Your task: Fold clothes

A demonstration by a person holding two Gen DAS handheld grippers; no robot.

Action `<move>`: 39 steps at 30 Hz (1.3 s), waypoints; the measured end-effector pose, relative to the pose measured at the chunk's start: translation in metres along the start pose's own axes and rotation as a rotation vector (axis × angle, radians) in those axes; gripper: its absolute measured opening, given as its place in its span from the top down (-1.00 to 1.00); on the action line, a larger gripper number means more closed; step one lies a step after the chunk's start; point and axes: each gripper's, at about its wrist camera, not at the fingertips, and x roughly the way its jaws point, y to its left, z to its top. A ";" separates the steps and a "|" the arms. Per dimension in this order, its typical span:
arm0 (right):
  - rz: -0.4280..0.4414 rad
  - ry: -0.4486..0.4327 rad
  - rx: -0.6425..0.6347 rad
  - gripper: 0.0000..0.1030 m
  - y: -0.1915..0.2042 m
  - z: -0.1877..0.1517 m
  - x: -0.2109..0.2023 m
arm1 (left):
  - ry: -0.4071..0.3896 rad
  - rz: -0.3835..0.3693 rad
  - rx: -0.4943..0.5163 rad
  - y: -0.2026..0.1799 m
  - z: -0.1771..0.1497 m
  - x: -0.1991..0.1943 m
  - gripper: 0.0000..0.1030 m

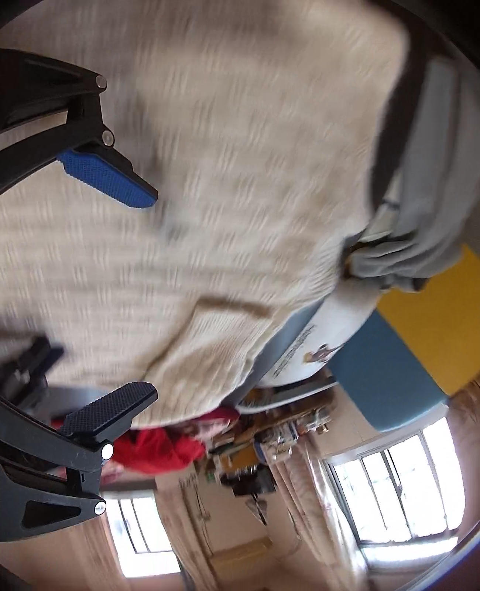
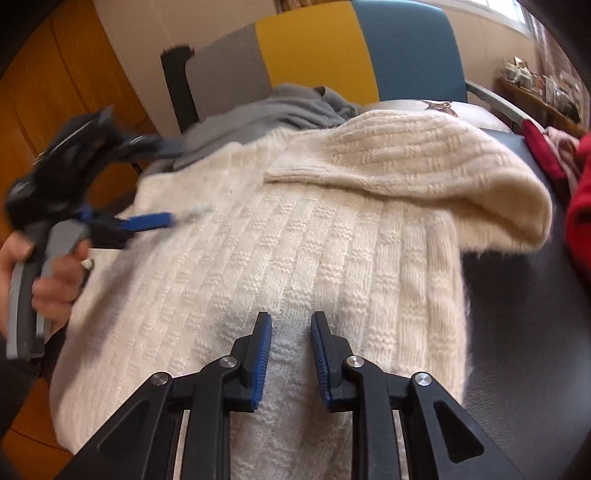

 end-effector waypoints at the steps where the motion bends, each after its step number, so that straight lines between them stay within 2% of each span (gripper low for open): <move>1: 0.008 -0.009 0.008 0.58 -0.002 -0.002 0.001 | 0.011 -0.006 -0.022 -0.003 0.002 0.010 -0.85; 3: 0.033 -0.016 0.030 0.57 -0.007 -0.002 0.001 | 0.020 -0.006 -0.061 -0.008 0.007 0.028 -0.85; 6: 0.087 -0.023 0.072 0.57 -0.016 -0.001 0.002 | -0.018 0.041 -0.086 -0.019 0.014 0.043 -0.93; 9: 0.139 -0.028 0.116 0.57 -0.026 -0.001 0.002 | -0.046 0.051 -0.115 -0.028 0.024 0.049 -0.93; 11: 0.155 -0.030 0.127 0.57 -0.028 -0.001 0.003 | -0.054 0.052 -0.120 -0.034 0.026 0.051 -0.84; 13: 0.165 -0.032 0.131 0.57 -0.029 -0.002 0.003 | -0.052 0.066 -0.099 -0.041 0.023 0.055 -0.46; 15: 0.174 -0.034 0.139 0.57 -0.030 -0.003 0.002 | -0.039 0.085 -0.067 -0.048 0.015 0.062 -0.25; 21: 0.193 -0.039 0.154 0.57 -0.033 -0.003 0.001 | -0.041 0.079 -0.115 -0.049 0.012 0.072 -0.25; 23: 0.197 -0.038 0.157 0.57 -0.033 -0.002 0.001 | -0.042 0.079 -0.128 -0.051 0.015 0.076 0.38; 24: 0.200 -0.039 0.159 0.57 -0.033 -0.003 0.001 | -0.041 0.083 -0.140 -0.050 0.017 0.079 0.86; 28: 0.208 -0.039 0.164 0.57 -0.033 -0.003 0.002 | -0.055 0.096 -0.186 -0.045 0.023 0.082 0.88; 31: 0.216 -0.039 0.169 0.57 -0.034 -0.004 0.001 | -0.092 0.086 -0.154 -0.055 0.027 0.066 0.89; 35: 0.228 -0.034 0.179 0.57 -0.037 -0.004 0.002 | -0.158 -0.008 -0.058 -0.093 0.037 0.017 0.89; 39: 0.236 -0.033 0.190 0.57 -0.039 -0.002 0.005 | -0.267 -0.095 0.066 -0.137 0.041 -0.054 0.89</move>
